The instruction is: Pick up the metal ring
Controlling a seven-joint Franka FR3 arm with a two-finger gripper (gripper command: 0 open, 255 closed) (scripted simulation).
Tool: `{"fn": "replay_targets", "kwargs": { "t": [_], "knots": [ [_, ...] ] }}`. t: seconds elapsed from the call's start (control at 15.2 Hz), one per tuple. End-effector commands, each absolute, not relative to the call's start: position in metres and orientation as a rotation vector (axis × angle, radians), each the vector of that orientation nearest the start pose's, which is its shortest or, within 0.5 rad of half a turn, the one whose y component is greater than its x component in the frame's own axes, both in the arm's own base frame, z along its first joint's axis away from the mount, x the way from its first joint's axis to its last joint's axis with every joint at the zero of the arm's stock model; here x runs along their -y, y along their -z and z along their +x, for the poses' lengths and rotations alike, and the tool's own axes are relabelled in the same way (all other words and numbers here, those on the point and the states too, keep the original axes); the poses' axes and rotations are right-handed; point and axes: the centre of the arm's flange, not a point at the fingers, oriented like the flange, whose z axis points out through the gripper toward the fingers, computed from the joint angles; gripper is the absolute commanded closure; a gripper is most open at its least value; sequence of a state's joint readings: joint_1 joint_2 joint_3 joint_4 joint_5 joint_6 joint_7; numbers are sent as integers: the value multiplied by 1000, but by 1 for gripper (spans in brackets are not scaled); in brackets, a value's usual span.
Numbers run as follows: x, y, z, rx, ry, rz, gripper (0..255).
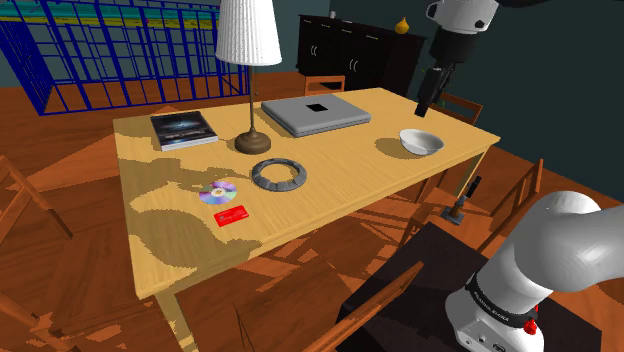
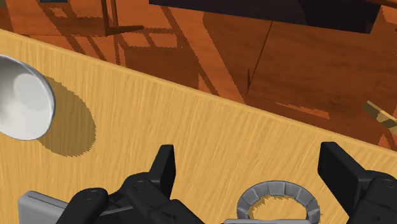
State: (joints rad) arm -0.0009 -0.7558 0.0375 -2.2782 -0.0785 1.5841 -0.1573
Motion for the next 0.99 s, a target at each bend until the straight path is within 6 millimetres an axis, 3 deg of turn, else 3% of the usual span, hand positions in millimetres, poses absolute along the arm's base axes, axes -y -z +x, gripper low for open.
{"fn": "replay_targets", "kwargs": {
  "t": [0.0,0.92],
  "knots": [
    [-7,-619,317,297,88,-3235,0],
    [-89,-508,431,221,148,-3209,0]
  ]
}}
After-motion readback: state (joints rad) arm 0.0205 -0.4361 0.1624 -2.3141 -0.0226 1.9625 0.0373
